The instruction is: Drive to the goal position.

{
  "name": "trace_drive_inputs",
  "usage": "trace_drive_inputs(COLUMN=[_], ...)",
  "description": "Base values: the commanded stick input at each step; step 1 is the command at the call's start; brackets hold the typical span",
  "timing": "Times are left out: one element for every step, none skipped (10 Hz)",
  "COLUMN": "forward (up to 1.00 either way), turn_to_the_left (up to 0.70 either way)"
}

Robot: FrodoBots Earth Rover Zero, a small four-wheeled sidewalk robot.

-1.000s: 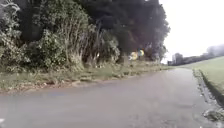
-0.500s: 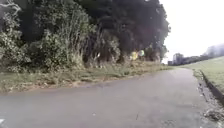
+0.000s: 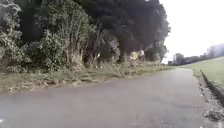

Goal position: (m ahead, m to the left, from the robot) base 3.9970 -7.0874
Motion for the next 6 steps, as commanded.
trace_drive_inputs(forward=[0.70,0.69,0.68,0.68,0.67,0.67], turn_to_the_left=[-0.35,-0.35,-0.34,-0.34,-0.34,-0.34])
